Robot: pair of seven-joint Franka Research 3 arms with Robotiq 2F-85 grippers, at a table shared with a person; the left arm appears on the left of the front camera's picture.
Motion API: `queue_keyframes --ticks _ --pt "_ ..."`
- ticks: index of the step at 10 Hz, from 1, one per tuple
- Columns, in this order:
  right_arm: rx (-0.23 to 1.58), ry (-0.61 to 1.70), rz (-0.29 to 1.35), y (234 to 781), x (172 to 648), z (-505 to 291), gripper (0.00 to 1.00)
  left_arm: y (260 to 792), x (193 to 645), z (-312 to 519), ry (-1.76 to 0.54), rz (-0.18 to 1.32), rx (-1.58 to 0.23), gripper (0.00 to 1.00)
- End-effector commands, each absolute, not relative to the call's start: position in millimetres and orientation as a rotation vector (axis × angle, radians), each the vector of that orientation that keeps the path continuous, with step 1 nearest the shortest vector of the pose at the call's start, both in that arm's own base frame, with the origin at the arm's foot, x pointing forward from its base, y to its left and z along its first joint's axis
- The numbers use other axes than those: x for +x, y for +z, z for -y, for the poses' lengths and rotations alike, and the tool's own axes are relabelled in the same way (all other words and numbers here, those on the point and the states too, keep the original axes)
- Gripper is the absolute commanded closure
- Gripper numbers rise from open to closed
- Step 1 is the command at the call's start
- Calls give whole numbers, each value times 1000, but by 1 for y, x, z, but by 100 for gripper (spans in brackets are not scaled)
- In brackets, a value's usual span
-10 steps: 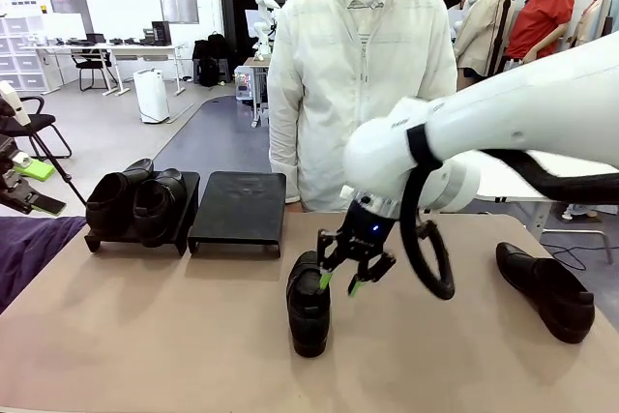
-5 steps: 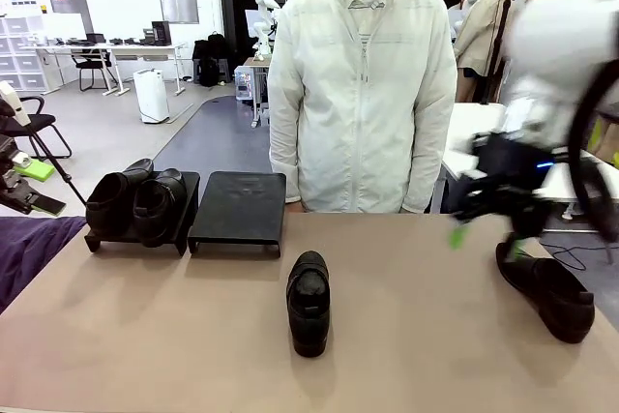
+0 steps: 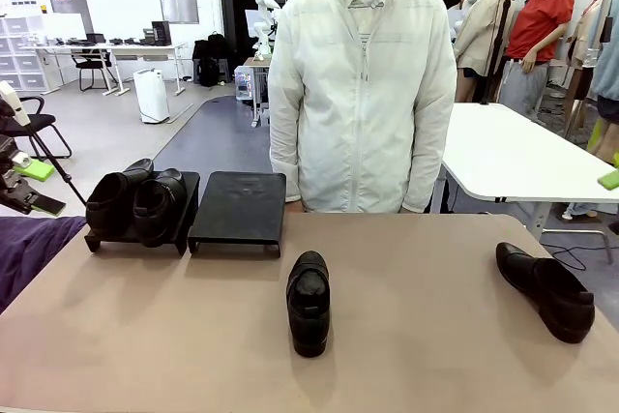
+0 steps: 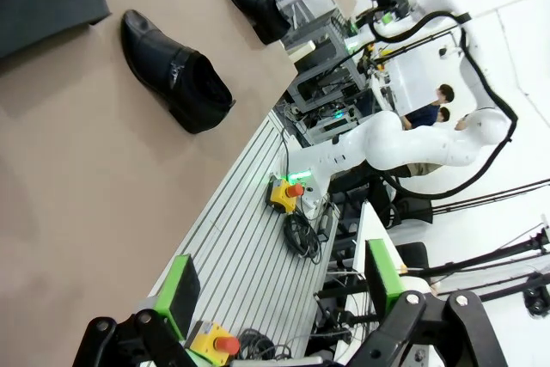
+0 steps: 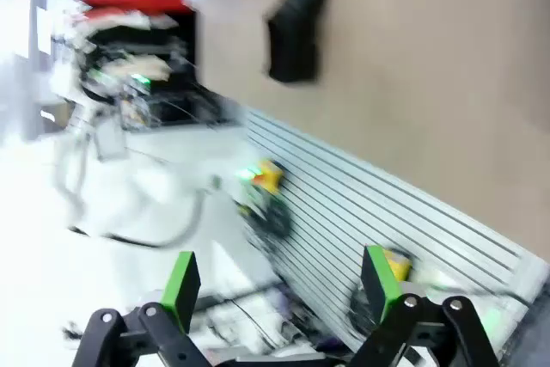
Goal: Organize the shoes by placing them on the stand.
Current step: Pick up one Shoe and place it in the middle of the table, then place the Shoe from the middle of the table onto the Shoes Stand.
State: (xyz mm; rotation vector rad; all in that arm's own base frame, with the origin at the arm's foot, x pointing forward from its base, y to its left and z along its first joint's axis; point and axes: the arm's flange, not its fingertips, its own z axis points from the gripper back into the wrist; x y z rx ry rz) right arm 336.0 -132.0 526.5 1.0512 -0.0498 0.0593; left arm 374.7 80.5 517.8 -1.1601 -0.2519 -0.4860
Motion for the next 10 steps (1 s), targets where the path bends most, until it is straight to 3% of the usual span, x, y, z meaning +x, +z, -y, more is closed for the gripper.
queue_keyframes --ticks 1,10 --pt "911 143 -9 534 334 118 0 519 372 -81 -489 249 -1159 0" --pt "911 143 -9 534 334 118 0 519 372 -81 -489 249 -1159 0"
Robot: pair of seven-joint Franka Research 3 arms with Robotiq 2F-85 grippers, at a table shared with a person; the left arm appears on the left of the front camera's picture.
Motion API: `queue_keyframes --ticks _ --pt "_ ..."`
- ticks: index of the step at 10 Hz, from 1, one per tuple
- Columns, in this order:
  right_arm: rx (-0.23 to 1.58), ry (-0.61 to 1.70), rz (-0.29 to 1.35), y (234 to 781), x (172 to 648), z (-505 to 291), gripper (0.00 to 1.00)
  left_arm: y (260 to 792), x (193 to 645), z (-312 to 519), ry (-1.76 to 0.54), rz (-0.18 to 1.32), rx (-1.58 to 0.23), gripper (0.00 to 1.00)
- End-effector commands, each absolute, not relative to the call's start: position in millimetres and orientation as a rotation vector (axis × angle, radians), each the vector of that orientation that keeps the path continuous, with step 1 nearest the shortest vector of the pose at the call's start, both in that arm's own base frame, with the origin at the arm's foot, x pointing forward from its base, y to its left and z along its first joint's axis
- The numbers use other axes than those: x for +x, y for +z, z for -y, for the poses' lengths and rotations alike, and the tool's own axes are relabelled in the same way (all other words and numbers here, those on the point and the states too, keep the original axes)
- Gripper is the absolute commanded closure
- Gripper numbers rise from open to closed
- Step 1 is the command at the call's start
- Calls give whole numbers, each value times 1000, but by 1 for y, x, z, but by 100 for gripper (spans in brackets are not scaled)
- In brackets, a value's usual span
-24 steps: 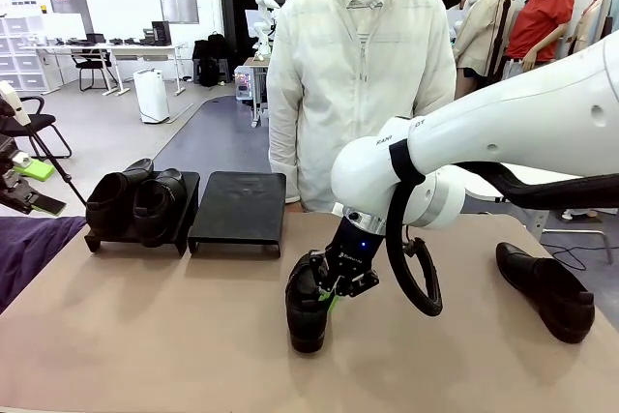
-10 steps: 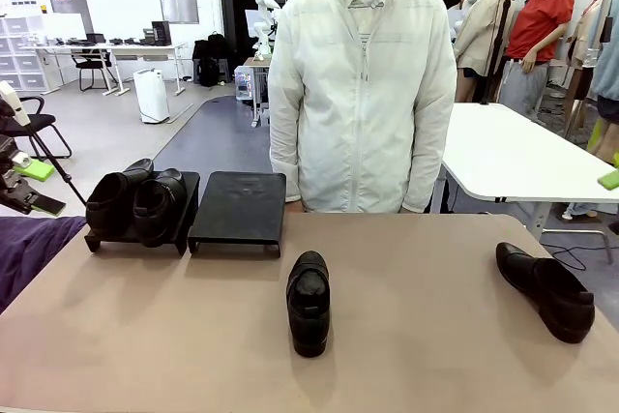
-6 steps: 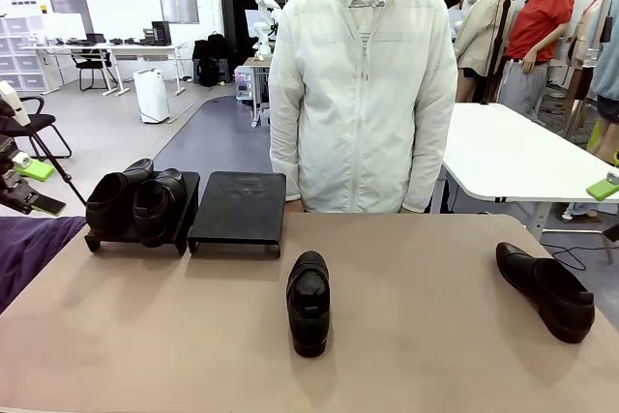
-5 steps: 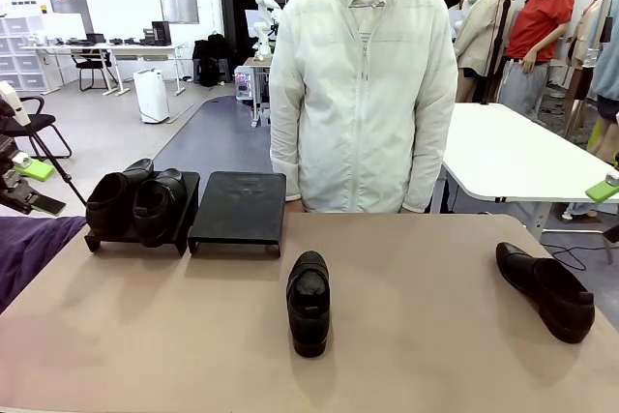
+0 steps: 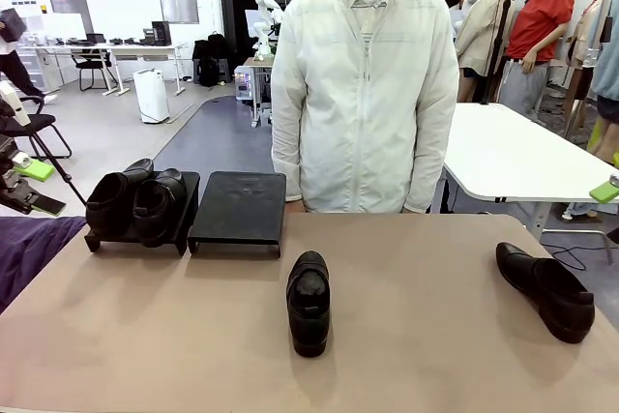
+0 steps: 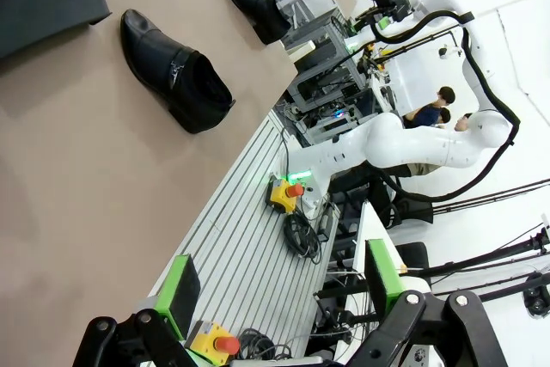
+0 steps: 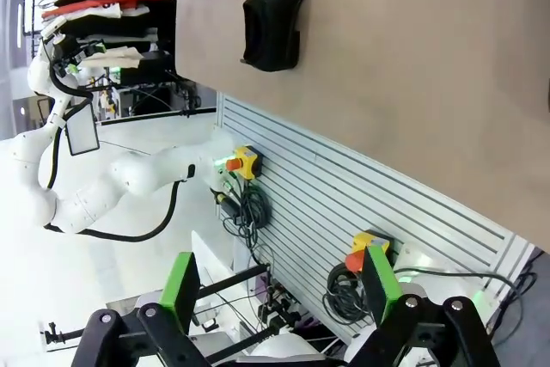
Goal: Organize the shoes by placing them on the stand.
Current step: Place the Shoe from the middle of the table onto the Shoes Stand.
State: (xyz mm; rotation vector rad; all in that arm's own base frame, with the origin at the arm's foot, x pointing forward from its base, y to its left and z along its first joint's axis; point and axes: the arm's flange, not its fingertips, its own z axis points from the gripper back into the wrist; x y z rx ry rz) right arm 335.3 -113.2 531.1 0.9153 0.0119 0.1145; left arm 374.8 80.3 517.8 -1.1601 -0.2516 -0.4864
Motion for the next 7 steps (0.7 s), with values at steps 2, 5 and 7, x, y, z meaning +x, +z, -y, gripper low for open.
queue_keyframes --ticks 2,5,7 --pt "911 143 -9 534 334 118 0 518 375 -80 -486 252 -1160 0" --pt "911 143 -9 534 334 118 0 542 410 86 -468 -14 -862 0" --pt "911 143 -9 534 334 118 0 521 437 225 -488 -261 -623 0"
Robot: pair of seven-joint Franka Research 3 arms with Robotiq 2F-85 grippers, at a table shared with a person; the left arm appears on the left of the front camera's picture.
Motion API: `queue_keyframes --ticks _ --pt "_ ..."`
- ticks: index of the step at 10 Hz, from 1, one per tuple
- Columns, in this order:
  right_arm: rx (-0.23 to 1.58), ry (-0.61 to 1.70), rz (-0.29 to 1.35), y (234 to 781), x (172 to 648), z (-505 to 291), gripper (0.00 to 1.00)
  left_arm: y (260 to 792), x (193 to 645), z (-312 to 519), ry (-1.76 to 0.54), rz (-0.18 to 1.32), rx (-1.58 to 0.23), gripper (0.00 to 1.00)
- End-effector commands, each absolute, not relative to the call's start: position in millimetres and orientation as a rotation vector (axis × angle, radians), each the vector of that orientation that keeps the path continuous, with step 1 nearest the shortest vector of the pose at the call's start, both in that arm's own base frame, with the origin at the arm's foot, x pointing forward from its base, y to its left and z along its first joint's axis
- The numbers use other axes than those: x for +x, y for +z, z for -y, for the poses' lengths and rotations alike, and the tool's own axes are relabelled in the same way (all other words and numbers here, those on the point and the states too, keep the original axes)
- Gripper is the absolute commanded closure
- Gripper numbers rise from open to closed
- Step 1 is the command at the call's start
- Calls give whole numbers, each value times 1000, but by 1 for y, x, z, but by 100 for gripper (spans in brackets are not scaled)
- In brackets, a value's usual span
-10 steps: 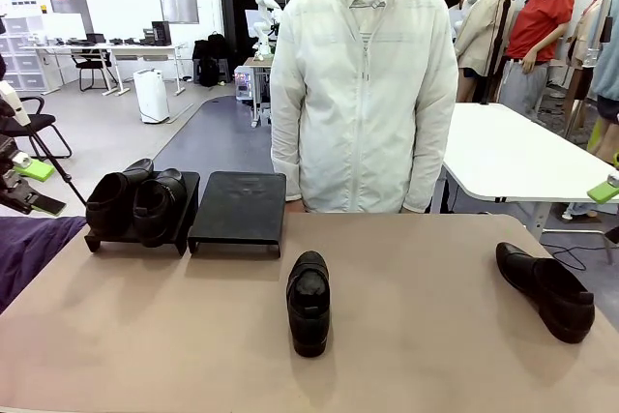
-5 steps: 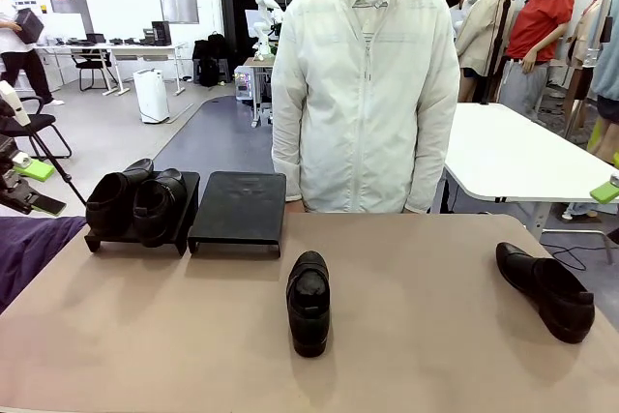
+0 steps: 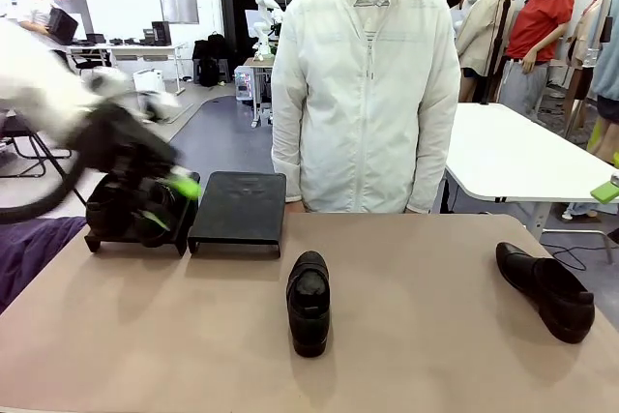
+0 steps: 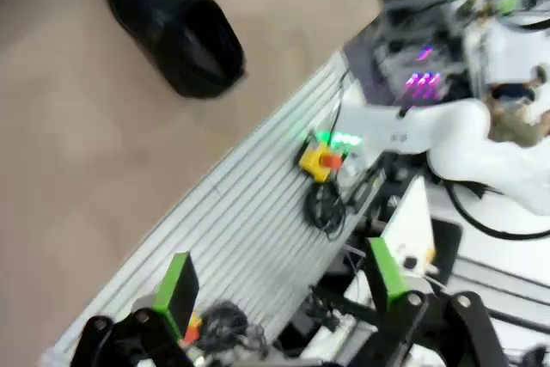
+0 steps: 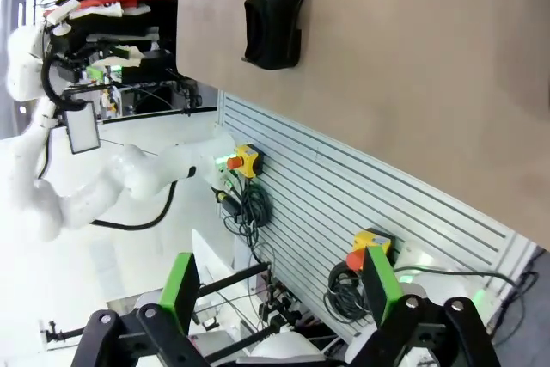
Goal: Organize the shoes by placing them on the stand.
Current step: Place the Shoe from the middle of the table onto the Shoes Stand.
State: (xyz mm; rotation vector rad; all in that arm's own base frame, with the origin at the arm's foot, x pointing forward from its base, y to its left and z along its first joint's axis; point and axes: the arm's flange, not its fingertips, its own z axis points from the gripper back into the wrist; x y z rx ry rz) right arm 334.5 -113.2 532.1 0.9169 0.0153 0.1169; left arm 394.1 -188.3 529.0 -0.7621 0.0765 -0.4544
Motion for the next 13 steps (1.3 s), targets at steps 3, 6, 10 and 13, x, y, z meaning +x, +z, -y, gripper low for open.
queue_keyframes --ticks 3,6,10,13 --pt "911 143 -9 534 334 118 0 469 432 372 -375 -130 -440 0" --pt "911 143 -9 534 334 118 0 449 412 401 -401 -138 -472 0" --pt "911 143 -9 534 334 118 0 442 418 405 -393 -125 -446 0" --pt "911 143 -9 534 334 118 0 415 424 435 -262 74 -400 2"
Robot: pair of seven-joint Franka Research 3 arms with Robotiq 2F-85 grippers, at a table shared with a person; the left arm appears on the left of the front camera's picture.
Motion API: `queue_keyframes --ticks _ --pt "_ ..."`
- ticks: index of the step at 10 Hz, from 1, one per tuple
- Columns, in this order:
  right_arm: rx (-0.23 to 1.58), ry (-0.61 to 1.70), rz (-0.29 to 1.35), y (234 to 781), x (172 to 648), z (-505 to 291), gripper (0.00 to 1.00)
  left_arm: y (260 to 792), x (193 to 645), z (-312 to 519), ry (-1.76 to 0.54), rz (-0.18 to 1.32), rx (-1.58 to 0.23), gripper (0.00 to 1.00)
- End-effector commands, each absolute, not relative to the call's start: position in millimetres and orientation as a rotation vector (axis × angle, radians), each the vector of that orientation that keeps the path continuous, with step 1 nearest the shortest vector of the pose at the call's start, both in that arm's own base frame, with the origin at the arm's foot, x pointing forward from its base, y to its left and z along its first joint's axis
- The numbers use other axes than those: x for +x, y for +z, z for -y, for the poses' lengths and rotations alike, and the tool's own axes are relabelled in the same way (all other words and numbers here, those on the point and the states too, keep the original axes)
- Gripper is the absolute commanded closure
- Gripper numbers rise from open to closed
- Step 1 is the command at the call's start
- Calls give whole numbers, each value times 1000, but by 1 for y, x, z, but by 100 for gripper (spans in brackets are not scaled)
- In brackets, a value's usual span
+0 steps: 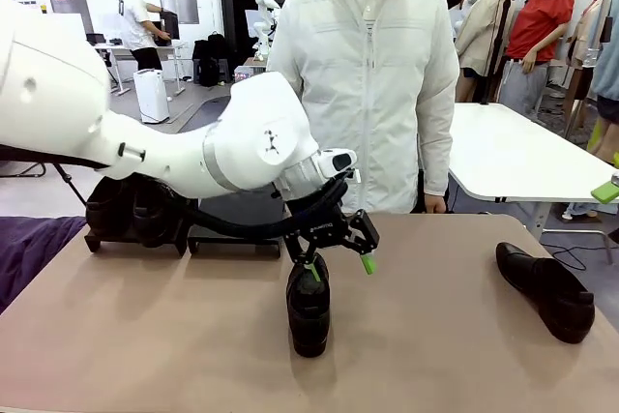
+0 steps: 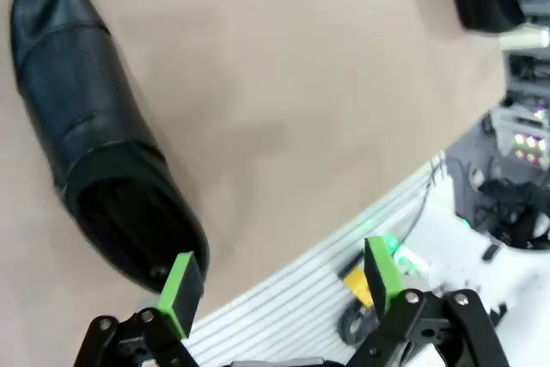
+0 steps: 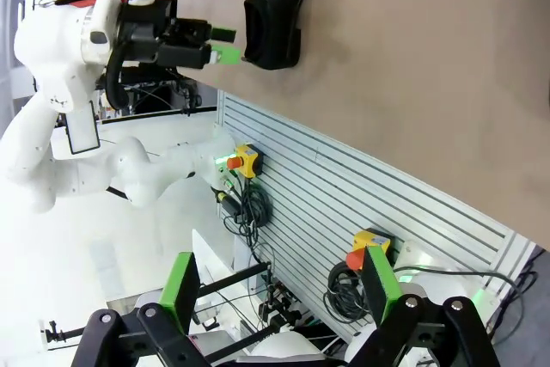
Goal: Organize the shoes by placing them on the stand.
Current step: Place the Shoe from the middle of the table onto the Shoes Stand.
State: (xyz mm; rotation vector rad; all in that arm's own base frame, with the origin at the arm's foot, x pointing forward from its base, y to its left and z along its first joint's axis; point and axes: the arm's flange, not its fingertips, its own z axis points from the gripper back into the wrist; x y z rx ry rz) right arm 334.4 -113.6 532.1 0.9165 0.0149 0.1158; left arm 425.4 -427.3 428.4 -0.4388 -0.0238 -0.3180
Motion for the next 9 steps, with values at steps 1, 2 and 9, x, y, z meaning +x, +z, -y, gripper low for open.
queue_keyframes --ticks 1,2,9 --pt "911 143 -9 534 334 118 0 408 428 442 -222 85 -372 2" --pt "911 143 -9 534 334 118 0 402 430 445 -166 90 -333 2" --pt "911 143 -9 534 334 118 0 372 435 443 -70 45 -232 2"
